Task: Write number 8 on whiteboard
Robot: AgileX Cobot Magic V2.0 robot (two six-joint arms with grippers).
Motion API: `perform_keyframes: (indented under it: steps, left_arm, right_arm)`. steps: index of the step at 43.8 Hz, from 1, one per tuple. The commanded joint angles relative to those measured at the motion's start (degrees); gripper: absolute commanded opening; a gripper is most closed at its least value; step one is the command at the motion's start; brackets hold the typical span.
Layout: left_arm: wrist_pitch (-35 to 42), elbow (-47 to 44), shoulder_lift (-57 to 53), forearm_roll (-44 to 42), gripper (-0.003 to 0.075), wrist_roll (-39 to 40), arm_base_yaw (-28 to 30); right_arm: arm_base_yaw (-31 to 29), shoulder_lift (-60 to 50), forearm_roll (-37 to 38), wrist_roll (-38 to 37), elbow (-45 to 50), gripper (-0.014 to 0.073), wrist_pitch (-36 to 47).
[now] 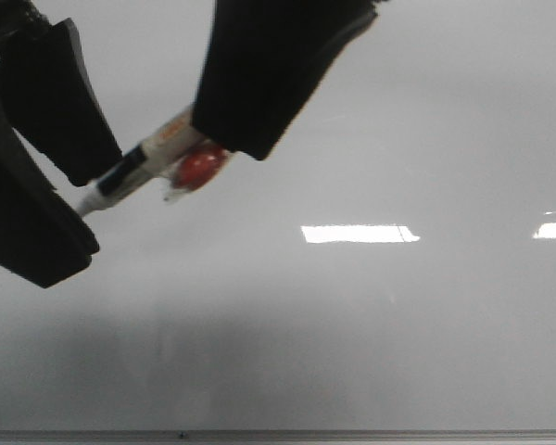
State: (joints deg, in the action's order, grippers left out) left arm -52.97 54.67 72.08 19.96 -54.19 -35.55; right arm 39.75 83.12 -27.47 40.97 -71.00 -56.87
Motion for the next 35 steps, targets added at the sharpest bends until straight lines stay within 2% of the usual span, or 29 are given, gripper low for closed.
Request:
perform_keyframes:
  steps: [1, 6, 9, 12, 16, 18, 27, 35]
  left_arm:
    - [2.0, 0.2, -2.3, -0.8, 0.0618, 3.9, -0.3]
    - [3.3, -4.6, -5.2, -1.0, 0.0588, 6.0, 1.6]
    - [5.5, -8.7, -8.2, -1.0, 0.0513, 8.3, 4.1]
    - [7.4, -13.0, -11.8, 0.1, 0.0374, 8.5, 7.0]
    - [10.1, -18.6, -18.1, 2.8, 0.0076, 8.5, 10.8]
    - [11.0, -20.6, -21.6, 3.6, -0.0016, 8.5, 12.4]
    - [15.5, -26.8, -37.9, 10.6, -0.0019, 8.5, 17.2]
    - [21.6, -29.3, -48.2, 17.6, -0.0019, 8.5, 17.6]
  right_arm:
    - [-3.3, -5.2, -1.7, 0.4, 2.4, -0.0056, 3.7]
    - [-8.5, -10.2, -2.2, 0.3, 9.0, -0.0058, 10.7]
    - [-11.2, -12.8, -3.8, 0.2, 12.8, -0.0057, 15.3]
    - [-13.1, -13.9, -5.2, 0.2, 15.1, -0.0057, 18.3]
    - [-14.1, -13.8, -5.9, 0.2, 16.6, -0.0057, 20.6]
    - [-14.1, -13.6, -6.0, 0.2, 16.8, -0.0057, 21.7]
    - [-14.0, -13.3, -8.8, 0.2, 16.9, -0.0057, 27.6]
    - [-13.4, -8.0, -9.6, 0.2, 12.1, -0.0057, 30.2]
